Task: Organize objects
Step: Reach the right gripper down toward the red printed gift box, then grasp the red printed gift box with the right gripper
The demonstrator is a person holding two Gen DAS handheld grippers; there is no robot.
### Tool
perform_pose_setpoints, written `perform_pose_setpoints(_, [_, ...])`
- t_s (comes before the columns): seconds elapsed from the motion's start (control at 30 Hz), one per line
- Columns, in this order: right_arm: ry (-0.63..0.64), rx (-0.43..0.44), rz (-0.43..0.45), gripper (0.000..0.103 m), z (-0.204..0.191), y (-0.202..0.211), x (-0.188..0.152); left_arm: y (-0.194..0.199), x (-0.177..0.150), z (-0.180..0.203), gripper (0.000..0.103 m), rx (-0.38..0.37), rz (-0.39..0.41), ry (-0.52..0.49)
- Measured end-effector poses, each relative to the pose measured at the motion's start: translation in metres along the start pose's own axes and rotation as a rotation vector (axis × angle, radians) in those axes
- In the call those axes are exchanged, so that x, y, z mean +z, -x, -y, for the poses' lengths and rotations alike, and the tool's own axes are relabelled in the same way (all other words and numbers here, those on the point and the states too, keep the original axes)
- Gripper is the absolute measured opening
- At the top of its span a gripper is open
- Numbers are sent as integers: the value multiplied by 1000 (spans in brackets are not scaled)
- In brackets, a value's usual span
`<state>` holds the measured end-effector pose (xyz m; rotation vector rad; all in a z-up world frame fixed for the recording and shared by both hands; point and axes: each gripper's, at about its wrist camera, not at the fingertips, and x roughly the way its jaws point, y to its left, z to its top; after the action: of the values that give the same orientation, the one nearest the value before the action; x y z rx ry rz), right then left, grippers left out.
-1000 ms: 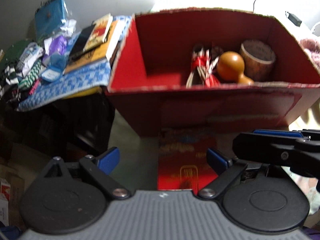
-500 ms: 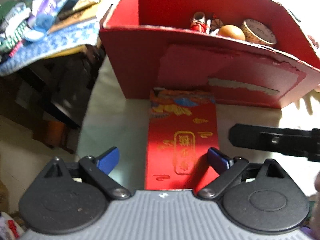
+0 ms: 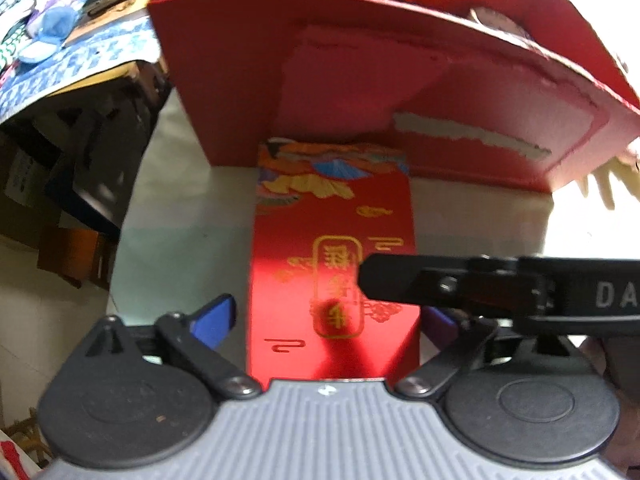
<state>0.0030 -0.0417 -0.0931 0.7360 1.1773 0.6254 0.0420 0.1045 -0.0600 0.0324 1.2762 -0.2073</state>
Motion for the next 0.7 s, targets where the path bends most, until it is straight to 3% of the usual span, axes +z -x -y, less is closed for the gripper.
perform_pose_setpoints(0.13, [-23,0,-15,49,6,1,1,-2,1,13,84,35,-10,-74])
perform_pose_setpoints(0.3, [-29,-16,-37,42,10,10,0,0,2,30,83,64,-31,-170])
perform_pose_setpoints(0.7, [-113,-90,44,42,43,89,-21,9,-1,109,83,-37,-46,-473])
